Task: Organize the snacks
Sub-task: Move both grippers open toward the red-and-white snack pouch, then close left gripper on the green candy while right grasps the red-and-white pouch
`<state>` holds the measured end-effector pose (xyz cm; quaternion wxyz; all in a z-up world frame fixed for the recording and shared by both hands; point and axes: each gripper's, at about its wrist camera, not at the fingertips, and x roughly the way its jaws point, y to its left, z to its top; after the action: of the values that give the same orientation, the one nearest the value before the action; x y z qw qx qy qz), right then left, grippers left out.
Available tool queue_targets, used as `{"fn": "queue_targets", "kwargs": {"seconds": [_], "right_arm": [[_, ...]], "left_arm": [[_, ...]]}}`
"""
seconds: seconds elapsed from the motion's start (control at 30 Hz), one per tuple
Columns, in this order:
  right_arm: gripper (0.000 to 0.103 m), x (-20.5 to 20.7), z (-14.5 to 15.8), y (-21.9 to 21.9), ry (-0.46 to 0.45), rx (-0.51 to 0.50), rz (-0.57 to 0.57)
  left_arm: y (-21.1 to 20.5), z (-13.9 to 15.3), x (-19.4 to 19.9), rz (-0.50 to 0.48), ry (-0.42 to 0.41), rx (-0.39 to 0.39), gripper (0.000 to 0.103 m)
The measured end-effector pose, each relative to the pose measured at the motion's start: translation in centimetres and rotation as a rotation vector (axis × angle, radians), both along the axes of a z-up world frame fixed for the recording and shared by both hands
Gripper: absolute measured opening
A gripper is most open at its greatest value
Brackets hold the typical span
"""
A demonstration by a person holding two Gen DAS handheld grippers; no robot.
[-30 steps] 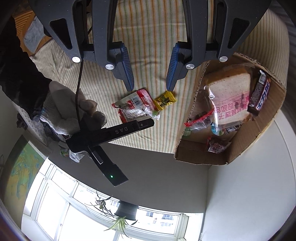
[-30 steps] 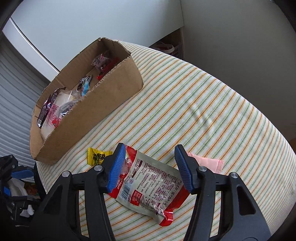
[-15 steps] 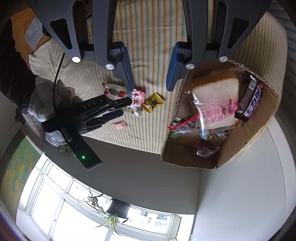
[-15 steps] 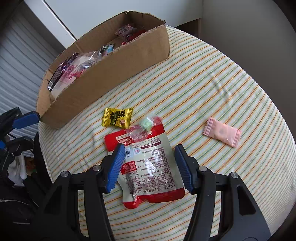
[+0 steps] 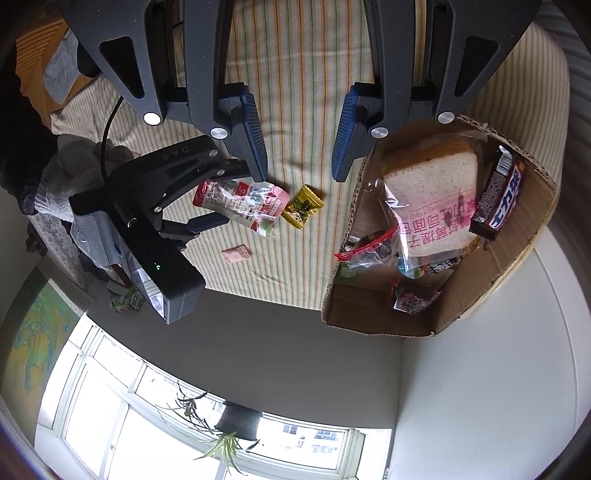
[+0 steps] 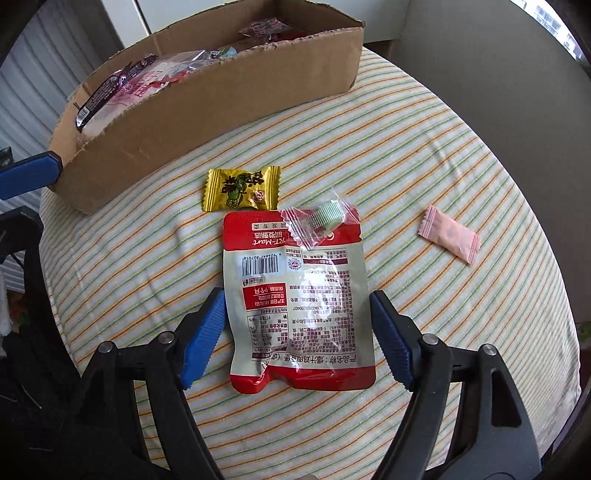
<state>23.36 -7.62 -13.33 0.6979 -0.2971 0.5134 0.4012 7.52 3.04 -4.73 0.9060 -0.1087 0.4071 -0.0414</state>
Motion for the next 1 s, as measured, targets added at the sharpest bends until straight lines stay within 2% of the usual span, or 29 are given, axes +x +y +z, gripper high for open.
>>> {"fn": "queue_targets", "kwargs": {"seconds": [0.2, 0.43, 0.67, 0.83, 1.0], "right_arm": [[0.079, 0.8, 0.1, -2.7, 0.008, 0.023, -0.060], [0.079, 0.9, 0.6, -7.6, 0.016, 0.052, -0.084], [0.079, 0.7, 0.7, -12.2, 0.015, 0.071, -0.109], [0.079, 0.6, 1.0, -14.8, 0.020, 0.098, -0.146], [0.079, 0.2, 1.3, -16.0, 0.017, 0.117, -0.164]], "left_arm": [[-2.1, -0.6, 1.5, -0.047, 0.014, 0.016, 0.035], [-5.4, -1.5, 5.2, -0.119, 0.024, 0.005, 0.035], [-9.4, -4.0, 9.7, -0.213, 0.072, -0.068, 0.035], [-12.3, -4.8, 11.6, -0.301, 0.073, -0.062, 0.035], [-13.9, -5.8, 13.3, -0.346, 0.119, -0.066, 0.035]]}}
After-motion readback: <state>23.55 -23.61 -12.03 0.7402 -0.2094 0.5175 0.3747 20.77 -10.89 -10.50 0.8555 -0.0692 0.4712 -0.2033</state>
